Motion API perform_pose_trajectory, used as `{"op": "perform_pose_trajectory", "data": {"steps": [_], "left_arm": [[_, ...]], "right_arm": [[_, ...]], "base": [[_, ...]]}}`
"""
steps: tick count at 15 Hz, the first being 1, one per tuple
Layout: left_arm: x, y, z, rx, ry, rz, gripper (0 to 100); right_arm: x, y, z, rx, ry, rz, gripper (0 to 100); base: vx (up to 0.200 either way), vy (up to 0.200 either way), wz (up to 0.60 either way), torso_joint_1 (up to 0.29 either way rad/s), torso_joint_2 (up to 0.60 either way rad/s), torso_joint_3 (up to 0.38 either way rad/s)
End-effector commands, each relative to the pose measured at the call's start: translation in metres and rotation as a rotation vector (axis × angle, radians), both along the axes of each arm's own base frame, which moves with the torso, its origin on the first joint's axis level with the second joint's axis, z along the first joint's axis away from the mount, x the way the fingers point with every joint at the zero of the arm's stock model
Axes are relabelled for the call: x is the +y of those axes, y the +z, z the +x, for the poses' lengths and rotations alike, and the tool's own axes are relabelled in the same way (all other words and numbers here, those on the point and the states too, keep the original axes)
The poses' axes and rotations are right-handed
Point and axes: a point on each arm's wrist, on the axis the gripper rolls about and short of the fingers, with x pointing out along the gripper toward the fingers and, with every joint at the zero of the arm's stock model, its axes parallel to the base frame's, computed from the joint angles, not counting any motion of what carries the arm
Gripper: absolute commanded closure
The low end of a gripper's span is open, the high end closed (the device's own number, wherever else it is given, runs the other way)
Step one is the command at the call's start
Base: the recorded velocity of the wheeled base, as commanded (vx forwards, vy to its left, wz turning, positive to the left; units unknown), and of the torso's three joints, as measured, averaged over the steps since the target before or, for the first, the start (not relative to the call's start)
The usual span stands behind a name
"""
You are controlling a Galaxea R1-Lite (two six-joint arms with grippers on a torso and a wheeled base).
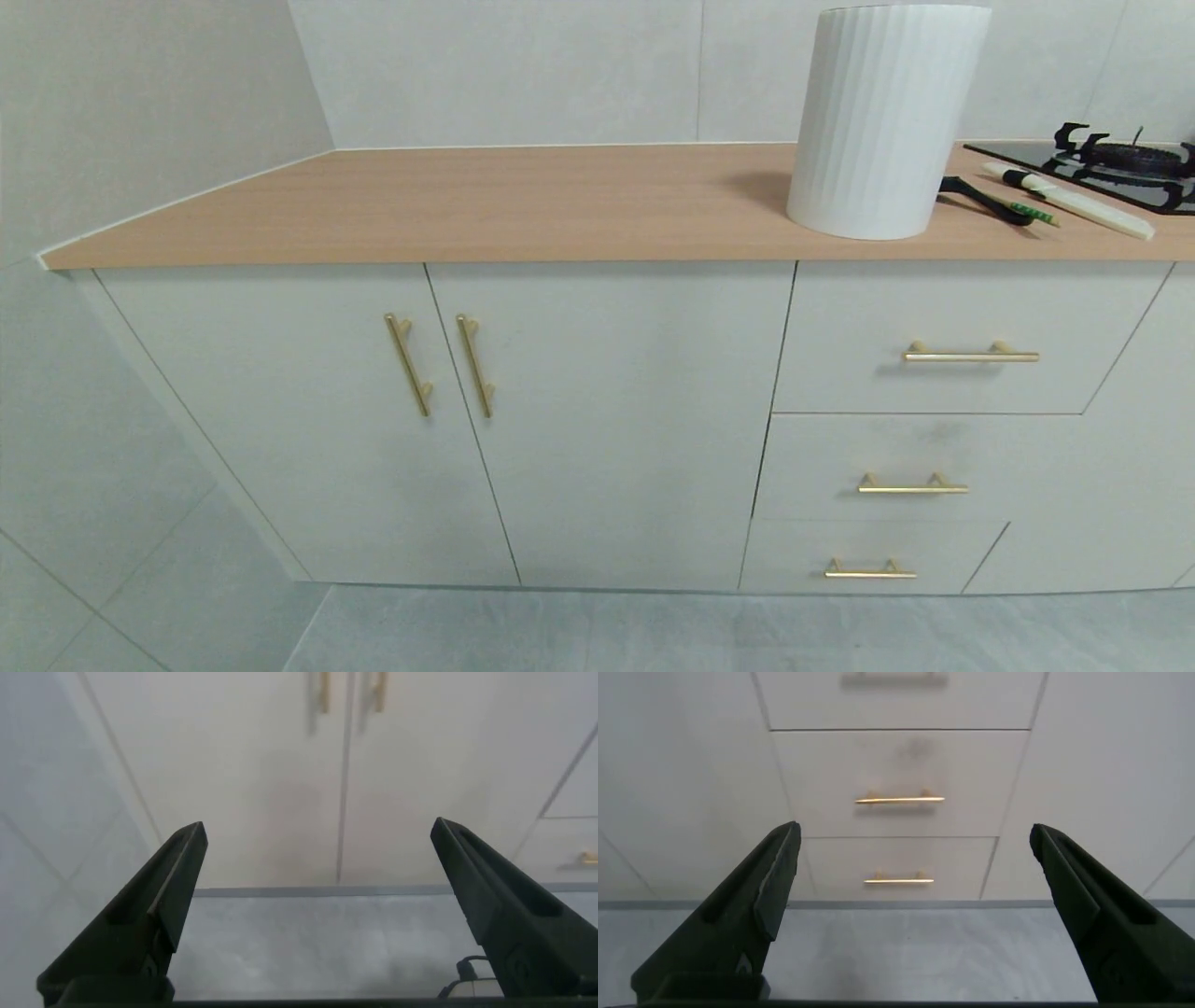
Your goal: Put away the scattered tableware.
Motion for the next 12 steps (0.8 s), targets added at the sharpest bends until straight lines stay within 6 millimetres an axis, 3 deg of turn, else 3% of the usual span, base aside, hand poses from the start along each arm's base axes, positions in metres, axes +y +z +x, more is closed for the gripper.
{"op": "perform_pose_trajectory", "data": {"steps": [1,7,12], "left_arm": [[0.0,0.0001,0.0,0.0,0.0,0.0,0],[0.0,0.0001,0.0,0.0,0.0,-0.001,0],[0.0,0.0001,0.0,0.0,0.002,-0.02,0]], "right_arm": [[0.0,0.0001,0.0001,0.002,0.0,0.0,0],[0.0,0.0001,0.0001,0.002,0.0,0.0,0],[0.0,0.0,0.0,0.0,0.0,0.001,0]], "base": [[0.0,-0.2,0.0,0.002,0.0,0.002],[0.0,-0.2,0.0,0.002,0.0,0.002],[0.0,0.0,0.0,0.0,0.0,0.0]]}}
